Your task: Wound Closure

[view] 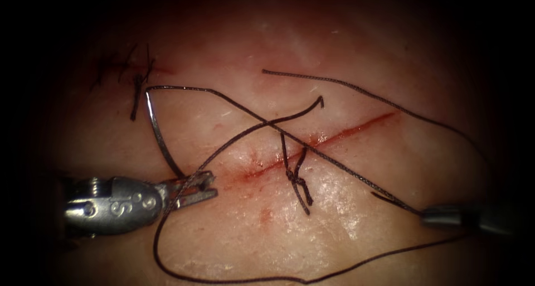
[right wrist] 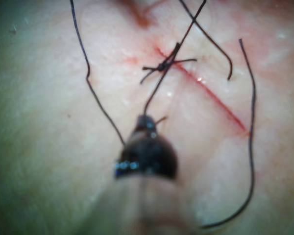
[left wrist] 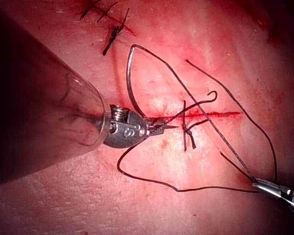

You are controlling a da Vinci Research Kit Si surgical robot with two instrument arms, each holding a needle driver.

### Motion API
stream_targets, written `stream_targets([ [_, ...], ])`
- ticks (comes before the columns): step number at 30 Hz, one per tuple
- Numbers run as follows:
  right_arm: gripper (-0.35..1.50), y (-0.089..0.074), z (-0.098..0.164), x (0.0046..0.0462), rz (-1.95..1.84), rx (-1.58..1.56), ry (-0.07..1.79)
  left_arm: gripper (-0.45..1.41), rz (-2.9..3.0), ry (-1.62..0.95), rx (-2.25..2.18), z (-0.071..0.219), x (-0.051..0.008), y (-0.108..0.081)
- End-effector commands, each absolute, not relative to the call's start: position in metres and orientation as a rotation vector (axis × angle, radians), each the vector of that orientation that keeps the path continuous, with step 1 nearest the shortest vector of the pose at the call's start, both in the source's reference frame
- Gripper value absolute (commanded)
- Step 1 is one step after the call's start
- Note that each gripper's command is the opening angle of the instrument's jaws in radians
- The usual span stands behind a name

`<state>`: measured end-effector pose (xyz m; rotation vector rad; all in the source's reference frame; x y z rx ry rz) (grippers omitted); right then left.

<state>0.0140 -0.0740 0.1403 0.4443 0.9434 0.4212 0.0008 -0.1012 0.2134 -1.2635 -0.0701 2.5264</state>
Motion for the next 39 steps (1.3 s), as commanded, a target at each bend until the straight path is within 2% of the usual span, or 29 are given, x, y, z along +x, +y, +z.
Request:
stream_targets([
  [1,-0.35,-0.076,0.138,0.0135,0.435,0.463,0.946,-0.45,2.523,-0.086,-1.278,0.213,-0.0003,-0.103],
  [7,-0.35,-0.078,0.132,0.0134,0.439,0.518,0.968,-0.45,2.531,-0.083,-1.301,0.212,-0.0011,-0.103],
  [12,-0.35,-0.078,0.127,0.017,0.407,0.489,1.053,-0.45,2.531,-0.082,-1.309,0.213,-0.001,-0.103],
  [14,0.1,-0.077,0.127,0.0178,0.4,0.475,1.056,-0.45,2.532,-0.082,-1.311,0.213,-0.0009,-0.103],
  [16,0.86,-0.076,0.128,0.0179,0.418,0.432,1.066,-0.45,2.534,-0.082,-1.313,0.213,-0.0006,-0.103],
  [18,1.25,-0.075,0.129,0.0173,0.474,0.335,1.041,-0.45,2.537,-0.072,-1.302,0.214,-0.0001,-0.102],
  [19,1.35,-0.075,0.129,0.0168,0.505,0.275,1.023,-0.45,2.533,-0.06,-1.297,0.214,0.0003,-0.101],
  [25,1.41,-0.076,0.129,0.0156,0.51,0.219,0.982,-0.45,2.541,0.0,-1.24,0.216,0.0035,-0.099],
  [28,1.38,-0.077,0.13,0.0163,0.473,0.251,0.96,-0.45,2.553,0.028,-1.216,0.217,0.0057,-0.098],
  [32,1.08,-0.079,0.133,0.0208,0.387,0.334,0.979,-0.45,2.543,0.043,-1.186,0.218,0.0071,-0.1],
  [35,1.09,-0.081,0.138,0.0243,0.319,0.359,0.947,-0.45,2.549,0.038,-1.18,0.219,0.007,-0.101],
  [39,1.08,-0.084,0.142,0.0253,0.295,0.383,0.912,-0.45,2.545,0.034,-1.175,0.218,0.0071,-0.1],
])
